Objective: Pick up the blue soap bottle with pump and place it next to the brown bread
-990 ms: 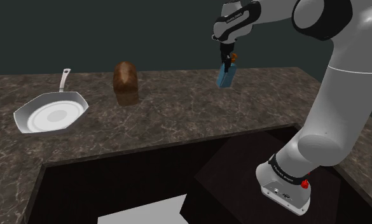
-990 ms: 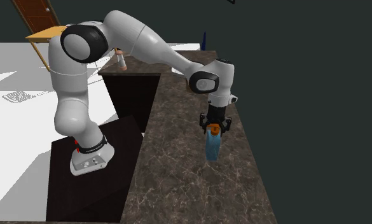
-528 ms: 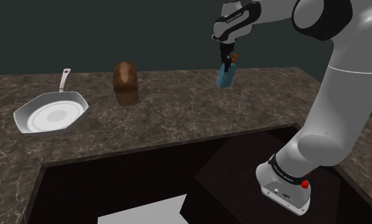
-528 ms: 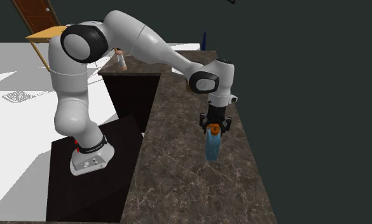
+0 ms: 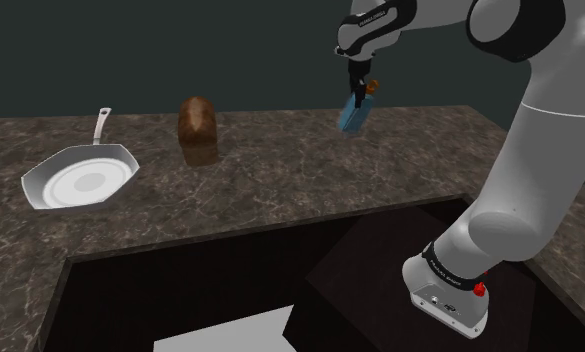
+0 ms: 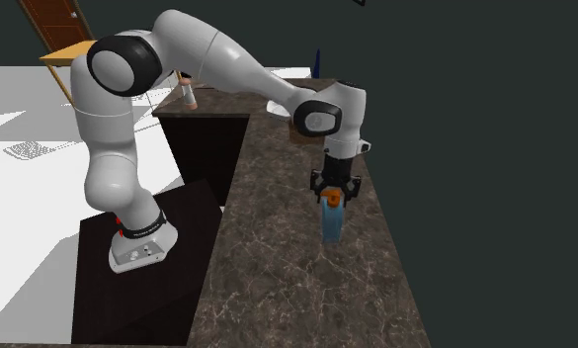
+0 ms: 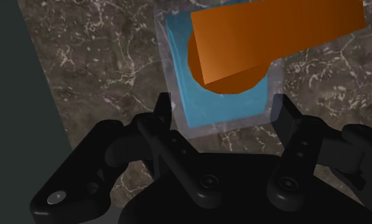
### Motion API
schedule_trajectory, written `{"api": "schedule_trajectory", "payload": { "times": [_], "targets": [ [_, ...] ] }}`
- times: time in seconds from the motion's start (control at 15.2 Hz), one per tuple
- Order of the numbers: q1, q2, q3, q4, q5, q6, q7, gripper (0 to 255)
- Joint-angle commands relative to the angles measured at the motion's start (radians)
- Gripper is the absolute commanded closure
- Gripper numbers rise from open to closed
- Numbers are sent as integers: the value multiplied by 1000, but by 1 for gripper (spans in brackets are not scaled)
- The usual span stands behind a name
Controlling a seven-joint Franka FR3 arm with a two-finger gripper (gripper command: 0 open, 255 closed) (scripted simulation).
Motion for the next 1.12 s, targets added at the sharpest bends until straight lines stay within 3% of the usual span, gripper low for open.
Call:
{"api": "schedule_trajectory", "payload": {
  "times": [0.0,1.06],
  "targets": [
    [1,-10,-1,15,-2,-24,-2,255],
    [8,-69,-8,156,-17,-219,-22,255]
  ]
}}
